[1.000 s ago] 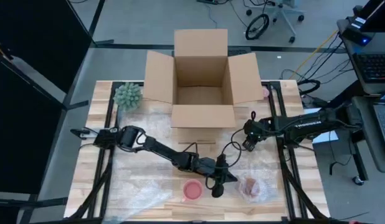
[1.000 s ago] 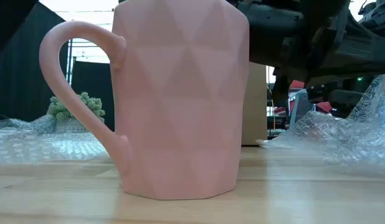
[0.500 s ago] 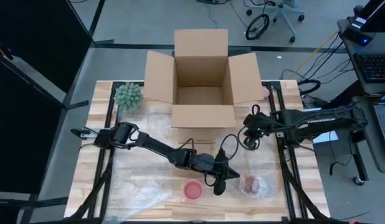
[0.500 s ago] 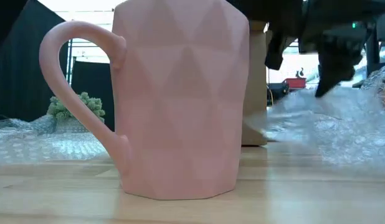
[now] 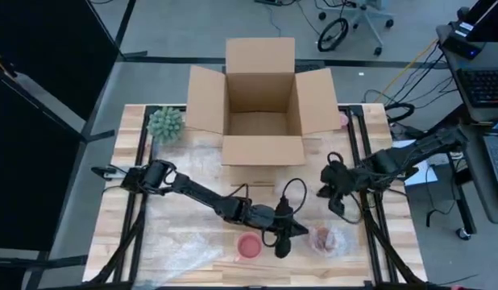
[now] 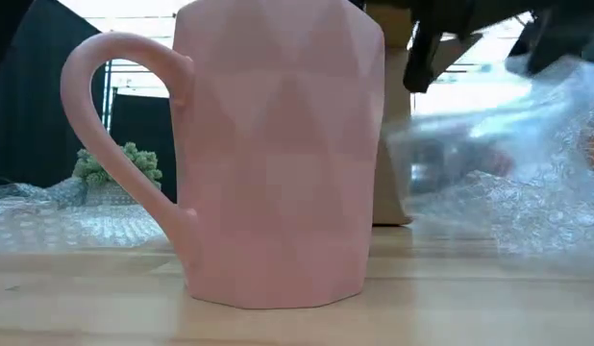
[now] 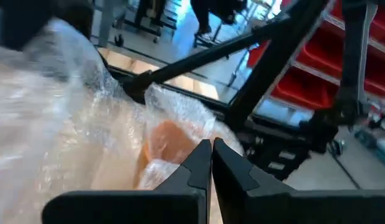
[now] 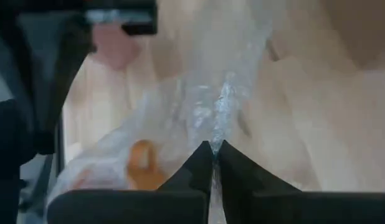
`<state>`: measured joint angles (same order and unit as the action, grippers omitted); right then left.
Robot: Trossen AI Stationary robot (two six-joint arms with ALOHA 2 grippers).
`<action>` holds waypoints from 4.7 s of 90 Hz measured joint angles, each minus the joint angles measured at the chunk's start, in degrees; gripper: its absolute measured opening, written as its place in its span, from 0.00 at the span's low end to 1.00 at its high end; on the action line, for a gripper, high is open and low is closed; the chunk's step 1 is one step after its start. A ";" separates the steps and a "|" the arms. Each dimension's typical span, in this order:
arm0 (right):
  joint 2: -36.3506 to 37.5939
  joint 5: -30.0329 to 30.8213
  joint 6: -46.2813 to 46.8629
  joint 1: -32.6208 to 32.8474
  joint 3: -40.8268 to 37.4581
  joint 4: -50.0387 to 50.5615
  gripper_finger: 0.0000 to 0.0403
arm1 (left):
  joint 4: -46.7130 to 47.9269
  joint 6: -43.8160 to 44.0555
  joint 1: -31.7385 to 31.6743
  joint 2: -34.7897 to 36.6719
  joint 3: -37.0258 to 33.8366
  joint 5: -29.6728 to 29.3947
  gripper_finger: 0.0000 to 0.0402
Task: Wrap mug
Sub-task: Wrap the yellow mug with bubble wrap
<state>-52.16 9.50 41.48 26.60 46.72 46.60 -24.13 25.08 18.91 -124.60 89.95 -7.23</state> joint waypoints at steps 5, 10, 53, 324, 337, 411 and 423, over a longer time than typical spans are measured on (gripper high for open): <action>-0.02 1.08 1.09 2.60 0.41 -0.01 0.00 | -1.35 -0.01 0.09 0.75 0.53 -0.54 0.00; -0.02 1.29 2.68 5.12 0.68 -0.13 0.00 | -0.40 -1.20 0.47 2.86 0.48 -1.18 0.00; -2.02 1.09 2.99 22.45 0.77 -17.20 0.00 | 2.57 -7.55 -0.82 7.89 0.57 -3.90 0.00; -18.24 8.37 7.29 21.13 4.17 -0.14 0.60 | 20.16 -7.52 -0.56 -16.78 25.66 2.43 0.00; -23.51 8.24 8.25 20.97 4.17 -0.13 0.62 | 20.19 -7.52 -0.48 -16.76 25.66 2.43 0.00; -40.01 5.41 9.97 21.03 4.37 -3.47 0.31 | 21.05 -7.49 -0.19 -16.76 25.61 2.47 0.00; -39.88 4.24 9.36 20.99 4.37 -3.36 0.07 | 20.91 -7.47 -0.24 -16.76 25.59 2.48 0.00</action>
<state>-92.04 13.74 50.85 47.59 51.09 43.24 -3.22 17.61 18.68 -141.36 115.55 -4.75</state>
